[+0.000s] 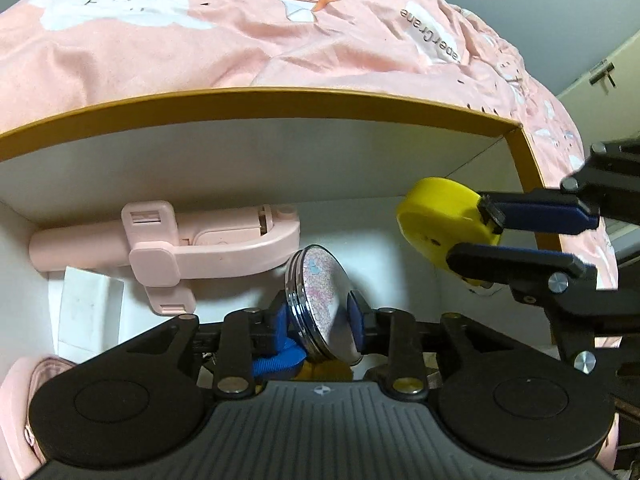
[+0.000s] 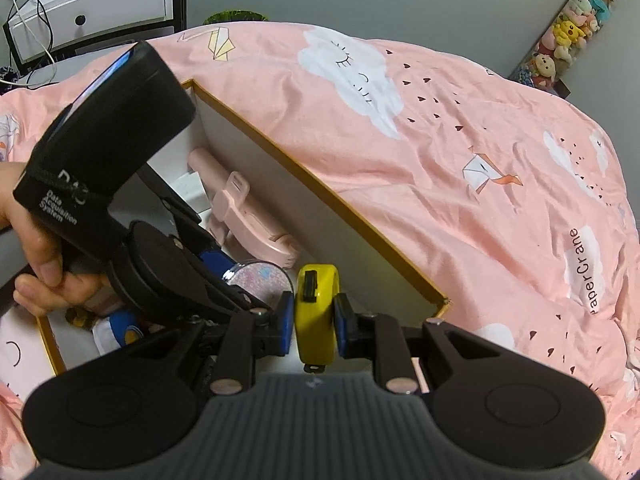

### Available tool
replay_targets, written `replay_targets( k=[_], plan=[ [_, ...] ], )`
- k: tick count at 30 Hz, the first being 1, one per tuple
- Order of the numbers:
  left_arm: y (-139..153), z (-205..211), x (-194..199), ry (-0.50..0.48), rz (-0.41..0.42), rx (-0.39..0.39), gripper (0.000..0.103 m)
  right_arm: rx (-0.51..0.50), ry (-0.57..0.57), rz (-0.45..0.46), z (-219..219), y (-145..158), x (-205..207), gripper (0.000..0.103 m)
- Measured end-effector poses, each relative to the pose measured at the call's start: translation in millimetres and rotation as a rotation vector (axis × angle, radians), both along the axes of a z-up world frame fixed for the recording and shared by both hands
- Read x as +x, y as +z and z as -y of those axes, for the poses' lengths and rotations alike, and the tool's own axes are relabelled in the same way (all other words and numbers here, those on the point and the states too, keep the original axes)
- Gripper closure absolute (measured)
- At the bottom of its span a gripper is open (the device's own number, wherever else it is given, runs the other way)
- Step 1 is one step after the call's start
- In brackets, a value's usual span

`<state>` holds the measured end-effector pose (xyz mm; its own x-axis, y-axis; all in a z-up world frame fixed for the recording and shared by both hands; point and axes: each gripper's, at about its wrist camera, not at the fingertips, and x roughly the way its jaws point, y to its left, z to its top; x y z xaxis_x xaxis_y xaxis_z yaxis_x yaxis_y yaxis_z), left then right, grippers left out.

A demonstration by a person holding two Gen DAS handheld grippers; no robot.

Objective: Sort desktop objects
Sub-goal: 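Lift and carry the mirror and tape measure over the orange box with both tools, then lower the mirror and tape measure into the box and open both tools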

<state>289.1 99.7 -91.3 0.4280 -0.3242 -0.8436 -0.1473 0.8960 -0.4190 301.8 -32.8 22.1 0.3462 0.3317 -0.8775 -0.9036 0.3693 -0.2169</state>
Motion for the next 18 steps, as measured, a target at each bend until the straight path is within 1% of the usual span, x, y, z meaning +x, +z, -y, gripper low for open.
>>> replay_targets(
  k=[2, 3, 5, 6, 7, 10, 11, 12, 13, 14, 15, 18],
  plan=[
    [-2.4, -2.6, 3.1, 0.008, -0.003, -0.030, 0.073, -0.001, -0.002, 0.004, 1.2, 0.7, 0.6, 0.082],
    [-4.2, -3.0, 5.4, 0.009, -0.003, -0.066, 0.074, 0.000, -0.002, 0.006, 1.7, 1.3, 0.8, 0.082],
    [-10.5, -5.4, 7.9, 0.019, -0.007, -0.164, 0.077, 0.001, -0.004, 0.009, 2.6, 2.7, 0.8, 0.082],
    [-11.9, -4.2, 9.1, 0.016, -0.004, -0.185, 0.077, 0.001, -0.004, 0.011, 3.0, 3.4, 1.1, 0.082],
    [-11.9, -2.0, 9.7, 0.008, 0.001, -0.184, 0.077, 0.002, -0.005, 0.012, 3.3, 4.1, 1.2, 0.082],
    [-10.5, 1.8, 10.4, -0.011, 0.011, -0.152, 0.076, -0.003, -0.004, 0.016, 3.6, 5.1, 0.8, 0.082],
    [-10.2, 1.5, 9.6, -0.008, 0.007, -0.134, 0.073, -0.005, -0.003, 0.017, 3.7, 5.2, 0.1, 0.082],
    [-9.2, 1.2, 8.2, -0.001, 0.007, -0.110, 0.071, -0.006, -0.001, 0.019, 3.8, 5.1, -0.6, 0.082],
    [-7.7, 1.9, 6.4, 0.003, 0.007, -0.069, 0.066, -0.006, 0.004, 0.020, 3.9, 4.9, -1.1, 0.082],
    [-6.3, 2.9, 4.9, 0.006, 0.006, -0.022, 0.065, -0.007, 0.009, 0.022, 3.8, 4.7, -1.9, 0.082],
    [-5.3, 3.9, 3.6, 0.005, 0.004, 0.003, 0.064, -0.009, 0.014, 0.024, 3.5, 4.3, -2.8, 0.082],
    [-5.3, 5.3, 2.3, -0.006, 0.004, 0.043, 0.063, -0.016, 0.025, 0.031, 2.5, 3.2, -4.3, 0.082]
  ],
)
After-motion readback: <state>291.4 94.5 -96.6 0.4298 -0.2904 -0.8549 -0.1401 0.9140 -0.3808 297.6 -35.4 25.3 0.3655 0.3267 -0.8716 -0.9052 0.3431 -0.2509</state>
